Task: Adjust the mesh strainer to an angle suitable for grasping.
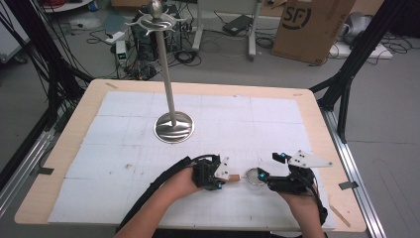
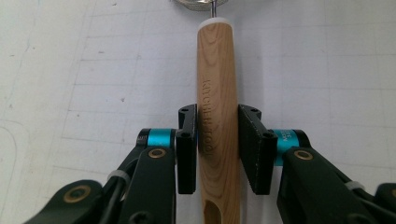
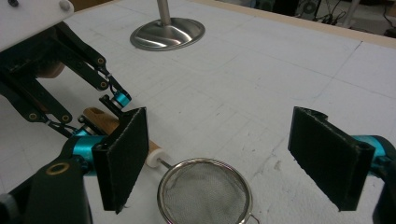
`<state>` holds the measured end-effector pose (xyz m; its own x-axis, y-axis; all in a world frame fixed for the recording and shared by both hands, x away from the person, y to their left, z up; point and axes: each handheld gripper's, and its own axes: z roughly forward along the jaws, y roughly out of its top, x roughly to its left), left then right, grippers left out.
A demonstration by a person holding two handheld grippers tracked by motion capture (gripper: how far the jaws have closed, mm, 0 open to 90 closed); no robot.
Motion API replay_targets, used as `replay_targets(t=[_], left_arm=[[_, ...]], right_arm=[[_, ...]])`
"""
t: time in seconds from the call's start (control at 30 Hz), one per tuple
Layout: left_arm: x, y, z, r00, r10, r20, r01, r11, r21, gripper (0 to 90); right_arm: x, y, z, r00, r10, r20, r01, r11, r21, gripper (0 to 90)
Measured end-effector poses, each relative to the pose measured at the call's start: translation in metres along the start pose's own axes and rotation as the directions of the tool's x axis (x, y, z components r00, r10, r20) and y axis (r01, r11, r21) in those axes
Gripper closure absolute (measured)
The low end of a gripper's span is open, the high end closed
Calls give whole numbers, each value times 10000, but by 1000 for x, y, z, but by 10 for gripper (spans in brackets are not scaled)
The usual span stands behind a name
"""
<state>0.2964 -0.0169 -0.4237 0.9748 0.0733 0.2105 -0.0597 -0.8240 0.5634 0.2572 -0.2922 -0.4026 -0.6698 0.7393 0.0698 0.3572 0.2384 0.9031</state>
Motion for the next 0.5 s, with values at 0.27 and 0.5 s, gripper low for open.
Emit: replay_targets(t=[0.27,0.5], left_arm=[[-1,-6,-8,9996,-270,-103,269,9996,-22,601],[1,-23,-16,9974,-603,-384,599,9981,-125,579]], right_arm=[[0,0,0,10000,-3,11,3,10000,-50,195],[0,0,1,10000,-46,4,46,10000,-42,195]])
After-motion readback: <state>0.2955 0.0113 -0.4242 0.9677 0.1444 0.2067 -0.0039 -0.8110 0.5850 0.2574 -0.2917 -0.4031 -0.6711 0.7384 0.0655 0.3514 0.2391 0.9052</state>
